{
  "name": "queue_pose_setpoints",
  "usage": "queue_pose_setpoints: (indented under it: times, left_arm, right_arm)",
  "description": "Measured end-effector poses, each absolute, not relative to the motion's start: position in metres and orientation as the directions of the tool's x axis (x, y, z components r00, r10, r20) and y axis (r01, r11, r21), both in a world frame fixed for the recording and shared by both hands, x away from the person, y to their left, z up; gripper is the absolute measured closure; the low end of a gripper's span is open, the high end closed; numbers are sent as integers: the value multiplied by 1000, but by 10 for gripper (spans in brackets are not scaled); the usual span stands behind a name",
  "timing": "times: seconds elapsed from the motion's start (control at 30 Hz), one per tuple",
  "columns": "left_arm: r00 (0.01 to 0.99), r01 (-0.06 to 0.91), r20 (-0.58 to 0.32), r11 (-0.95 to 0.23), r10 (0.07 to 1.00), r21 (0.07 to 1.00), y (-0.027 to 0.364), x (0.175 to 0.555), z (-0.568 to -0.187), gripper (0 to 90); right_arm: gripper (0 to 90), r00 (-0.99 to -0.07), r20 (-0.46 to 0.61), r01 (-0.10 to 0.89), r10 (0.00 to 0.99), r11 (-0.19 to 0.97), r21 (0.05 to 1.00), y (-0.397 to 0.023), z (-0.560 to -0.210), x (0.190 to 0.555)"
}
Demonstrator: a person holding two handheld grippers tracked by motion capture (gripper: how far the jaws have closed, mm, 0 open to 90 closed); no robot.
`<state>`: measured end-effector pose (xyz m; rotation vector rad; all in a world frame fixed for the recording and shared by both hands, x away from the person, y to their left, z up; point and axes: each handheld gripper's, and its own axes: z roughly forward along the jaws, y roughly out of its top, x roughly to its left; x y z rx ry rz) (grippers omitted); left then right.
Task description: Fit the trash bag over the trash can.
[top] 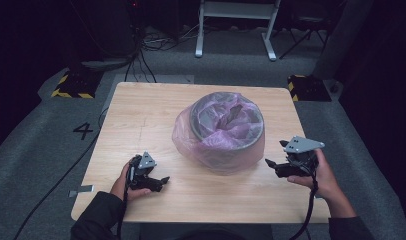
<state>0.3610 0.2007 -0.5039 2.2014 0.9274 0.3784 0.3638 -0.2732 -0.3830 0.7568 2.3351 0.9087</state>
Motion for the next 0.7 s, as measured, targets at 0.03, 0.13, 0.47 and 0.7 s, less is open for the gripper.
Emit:
queue_pose_setpoints:
  times: [0.03, 0.13, 0.47, 0.7]
  left_arm:
    - [700, 506, -3, -493, 714, 707, 201, 361, -504, 128]
    - [700, 507, -5, -493, 714, 707, 201, 361, -504, 128]
    - [701, 505, -2, -494, 714, 708, 201, 361, -504, 128]
    - [700, 506, -3, -493, 714, 707, 201, 361, -504, 128]
  right_arm:
    - [206, -714, -255, 312, 653, 622, 719, -273, -385, 364]
    - [211, -720, -253, 318, 646, 631, 708, -274, -390, 363]
    - [211, -720, -238, 363, 652, 646, 672, -279, -414, 365]
    - [211, -712, -231, 392, 663, 648, 653, -283, -427, 367]
